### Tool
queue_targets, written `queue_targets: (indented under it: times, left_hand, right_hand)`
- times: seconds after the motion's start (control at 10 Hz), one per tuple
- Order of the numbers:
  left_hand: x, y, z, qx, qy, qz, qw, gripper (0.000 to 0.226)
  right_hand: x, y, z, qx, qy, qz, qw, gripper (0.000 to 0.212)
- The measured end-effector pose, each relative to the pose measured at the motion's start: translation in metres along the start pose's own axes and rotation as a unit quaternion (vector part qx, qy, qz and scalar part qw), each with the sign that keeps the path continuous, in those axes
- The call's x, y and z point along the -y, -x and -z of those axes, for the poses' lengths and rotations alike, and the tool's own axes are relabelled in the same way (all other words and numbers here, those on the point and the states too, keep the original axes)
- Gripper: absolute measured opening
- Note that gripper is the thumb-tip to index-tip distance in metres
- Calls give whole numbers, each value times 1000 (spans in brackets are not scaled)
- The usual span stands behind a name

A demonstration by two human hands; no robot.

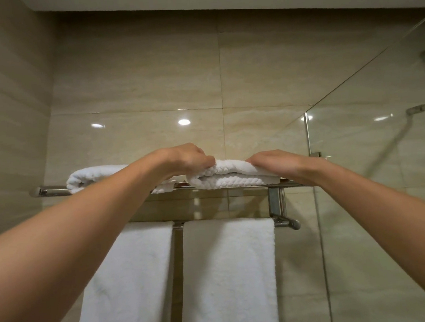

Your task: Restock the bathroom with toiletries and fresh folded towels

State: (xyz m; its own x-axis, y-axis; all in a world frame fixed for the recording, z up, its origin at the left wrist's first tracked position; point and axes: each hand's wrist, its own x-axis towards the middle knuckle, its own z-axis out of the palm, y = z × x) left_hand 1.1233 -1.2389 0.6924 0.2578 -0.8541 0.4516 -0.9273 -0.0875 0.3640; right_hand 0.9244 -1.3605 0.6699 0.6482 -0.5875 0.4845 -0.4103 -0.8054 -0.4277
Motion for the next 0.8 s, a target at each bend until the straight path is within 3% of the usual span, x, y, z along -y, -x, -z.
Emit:
queue_targets:
  times: [0.3,0.5,0.8]
  left_hand:
    - [-9,11,9,-29,-89,-48,994,39]
    - [5,46,13,-60,-47,-168,983,29]
    - [53,107,33,-105,-80,-172,976,35]
  right_hand:
    - [20,22,7,-24,28,-17,999,49]
    - [39,31,5,-76,32,47,995,33]
    - [89,47,-27,-96,79,92,988,33]
